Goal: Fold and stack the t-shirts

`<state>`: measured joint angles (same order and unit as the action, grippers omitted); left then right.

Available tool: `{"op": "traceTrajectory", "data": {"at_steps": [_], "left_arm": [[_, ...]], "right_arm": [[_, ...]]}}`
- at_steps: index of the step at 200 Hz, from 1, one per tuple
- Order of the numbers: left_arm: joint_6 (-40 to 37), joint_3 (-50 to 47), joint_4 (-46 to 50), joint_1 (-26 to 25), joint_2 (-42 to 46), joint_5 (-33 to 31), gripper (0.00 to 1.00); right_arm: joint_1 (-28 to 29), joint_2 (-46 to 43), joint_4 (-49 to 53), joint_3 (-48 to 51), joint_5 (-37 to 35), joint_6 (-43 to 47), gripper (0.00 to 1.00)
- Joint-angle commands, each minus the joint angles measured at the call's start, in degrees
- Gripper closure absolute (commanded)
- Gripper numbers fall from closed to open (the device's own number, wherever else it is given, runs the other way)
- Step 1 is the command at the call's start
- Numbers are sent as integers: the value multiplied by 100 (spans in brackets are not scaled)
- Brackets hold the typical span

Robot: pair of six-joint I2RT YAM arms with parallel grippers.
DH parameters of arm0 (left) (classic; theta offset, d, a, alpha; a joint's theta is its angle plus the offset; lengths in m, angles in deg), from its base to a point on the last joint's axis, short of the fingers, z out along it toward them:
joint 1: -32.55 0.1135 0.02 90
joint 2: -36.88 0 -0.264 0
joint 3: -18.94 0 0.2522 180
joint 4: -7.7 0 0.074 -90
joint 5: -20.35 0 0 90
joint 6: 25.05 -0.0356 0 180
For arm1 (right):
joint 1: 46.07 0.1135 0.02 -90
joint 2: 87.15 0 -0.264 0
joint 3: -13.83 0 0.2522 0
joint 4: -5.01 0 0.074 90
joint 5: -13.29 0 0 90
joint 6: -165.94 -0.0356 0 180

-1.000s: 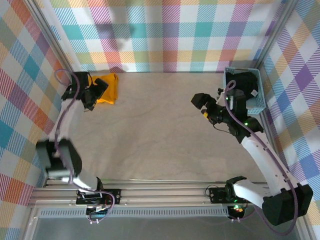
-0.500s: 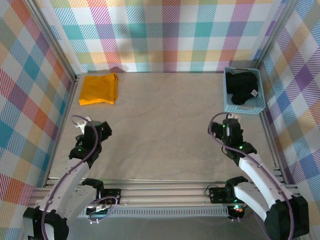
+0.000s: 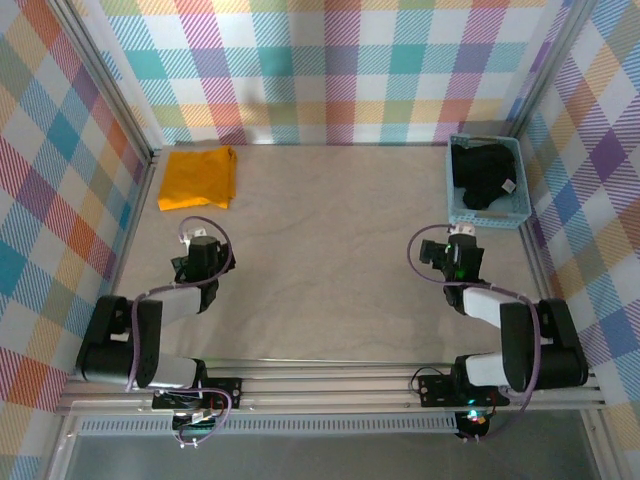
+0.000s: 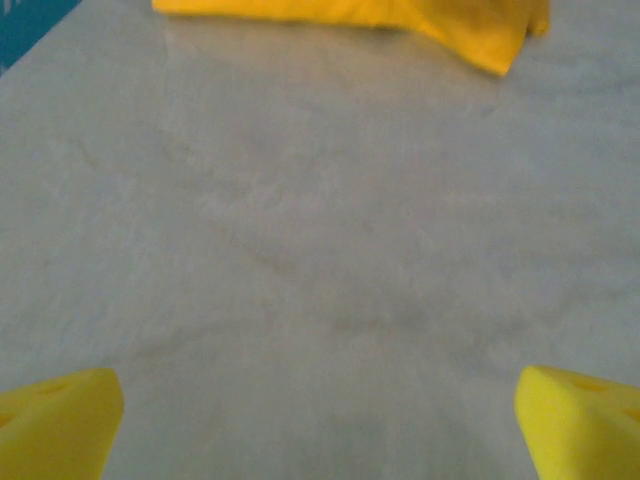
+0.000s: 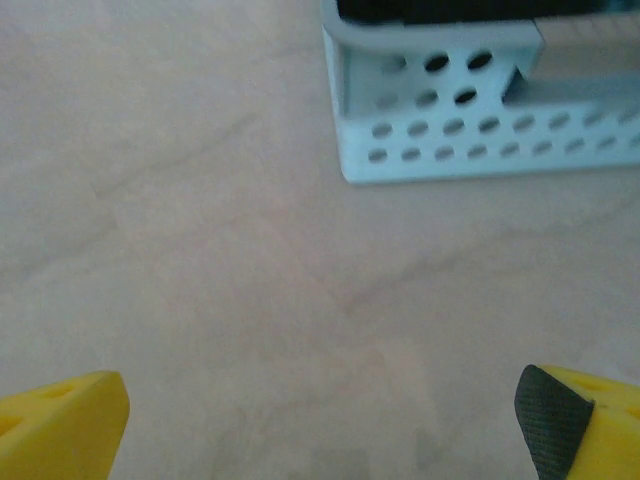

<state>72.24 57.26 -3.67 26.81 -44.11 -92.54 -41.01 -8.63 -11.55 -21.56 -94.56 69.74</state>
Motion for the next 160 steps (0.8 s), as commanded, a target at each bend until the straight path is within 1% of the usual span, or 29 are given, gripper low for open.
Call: {"op": "traceTrajectory", "data": {"at_steps": [1, 16, 26, 35, 42, 50, 53, 57, 70, 111, 137, 147, 160], "left_arm": [[-368, 122, -1371, 157, -375, 487, 0], [-645, -57, -1976, 139, -667, 1042, 0], [-670, -253, -2609, 125, -903, 1007, 0], [-599, -196, -2270, 125, -800, 938, 0], [-630, -198, -2449, 113, -880, 886, 0], [-617, -164, -2271, 108, -827, 890, 0], [-619, -162, -2314, 107, -847, 884, 0], [-624, -185, -2378, 108, -871, 881, 0], [-616, -171, -2349, 104, -863, 888, 0], [-657, -152, -2305, 73, -858, 839, 0], [-659, -162, -2308, 64, -848, 822, 0], [-661, -155, -2313, 64, -852, 822, 0], [-659, -161, -2315, 58, -848, 821, 0]], "right_arm": [[-220, 349, -1361, -120, 642, 346, 0], [-379, 553, -1942, 98, 944, 271, 0], [-387, 622, -2049, 141, 1162, 354, 0], [-390, 847, -2469, 279, 1224, 380, 0], [-396, 998, -2854, 338, 1222, 381, 0], [-438, 892, -2272, 153, 1320, 356, 0], [-450, 884, -2014, 39, 1360, 345, 0], [-453, 945, -1910, -71, 1362, 362, 0], [-440, 939, -1803, -134, 1354, 390, 0], [-409, 927, -1909, -87, 1316, 416, 0], [-410, 937, -1879, -105, 1401, 458, 0], [-410, 952, -1772, -164, 1609, 526, 0], [-427, 963, -1740, -193, 1660, 523, 0]]}}
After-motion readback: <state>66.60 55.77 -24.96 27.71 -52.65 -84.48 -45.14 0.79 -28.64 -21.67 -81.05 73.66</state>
